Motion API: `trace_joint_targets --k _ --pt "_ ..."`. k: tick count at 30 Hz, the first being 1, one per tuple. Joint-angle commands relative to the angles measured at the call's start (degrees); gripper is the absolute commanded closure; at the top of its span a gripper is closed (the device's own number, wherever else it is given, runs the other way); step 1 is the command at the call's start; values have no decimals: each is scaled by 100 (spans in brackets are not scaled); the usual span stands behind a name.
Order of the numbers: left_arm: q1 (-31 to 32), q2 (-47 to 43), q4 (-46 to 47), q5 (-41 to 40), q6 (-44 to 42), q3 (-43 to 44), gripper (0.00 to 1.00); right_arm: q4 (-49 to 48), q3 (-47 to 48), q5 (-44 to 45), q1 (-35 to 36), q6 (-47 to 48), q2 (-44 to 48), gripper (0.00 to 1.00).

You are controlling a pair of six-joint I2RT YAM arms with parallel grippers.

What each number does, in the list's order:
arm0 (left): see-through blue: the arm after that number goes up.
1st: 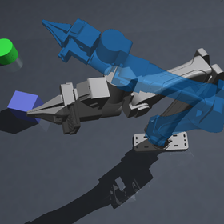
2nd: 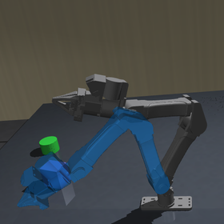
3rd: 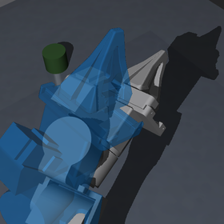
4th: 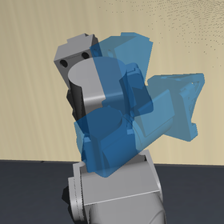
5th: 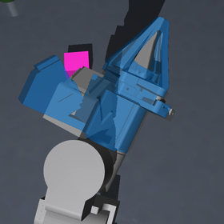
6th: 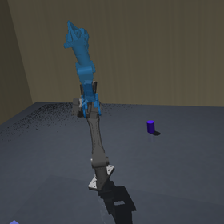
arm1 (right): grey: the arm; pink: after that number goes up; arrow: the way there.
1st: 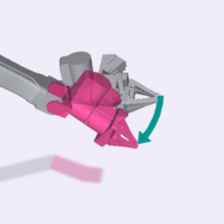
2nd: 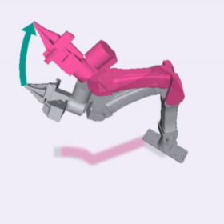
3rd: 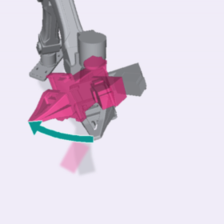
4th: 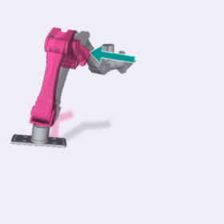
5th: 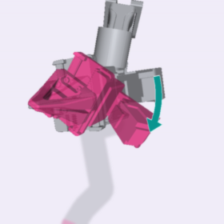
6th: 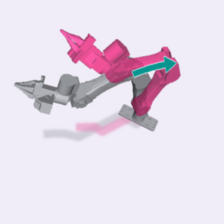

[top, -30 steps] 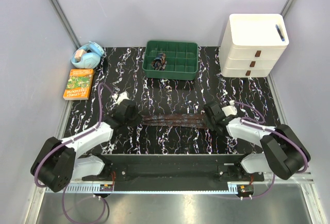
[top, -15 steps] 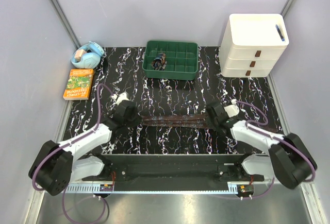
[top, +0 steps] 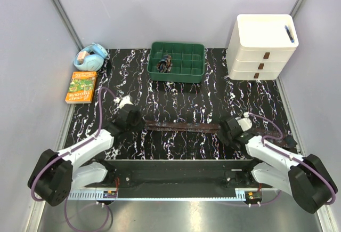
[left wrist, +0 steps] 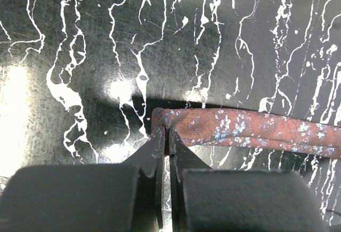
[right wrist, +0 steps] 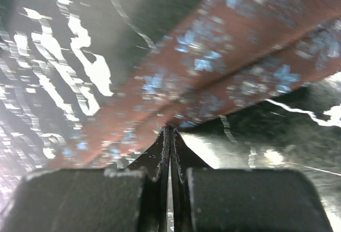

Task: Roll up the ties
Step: Flatten out the tie at the center of the board.

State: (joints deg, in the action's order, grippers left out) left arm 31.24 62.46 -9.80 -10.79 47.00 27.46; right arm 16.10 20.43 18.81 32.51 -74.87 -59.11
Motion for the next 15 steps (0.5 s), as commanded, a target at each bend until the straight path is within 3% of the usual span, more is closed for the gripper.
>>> trace_joint_targets --k 1,7,13,15 --pt "-4 135 145 -178 -183 -39 100 -475 -118 -158 -8 42 -127 100" --pt "-4 276 119 -108 -437 110 100 -537 -12 -246 -8 140 -13 100" --pt "-13 144 22 -20 -780 75 100 -678 259 -966 -8 542 312 100" --pt "-4 74 22 6 -929 23 100 -783 348 -1291 -8 727 295 95"
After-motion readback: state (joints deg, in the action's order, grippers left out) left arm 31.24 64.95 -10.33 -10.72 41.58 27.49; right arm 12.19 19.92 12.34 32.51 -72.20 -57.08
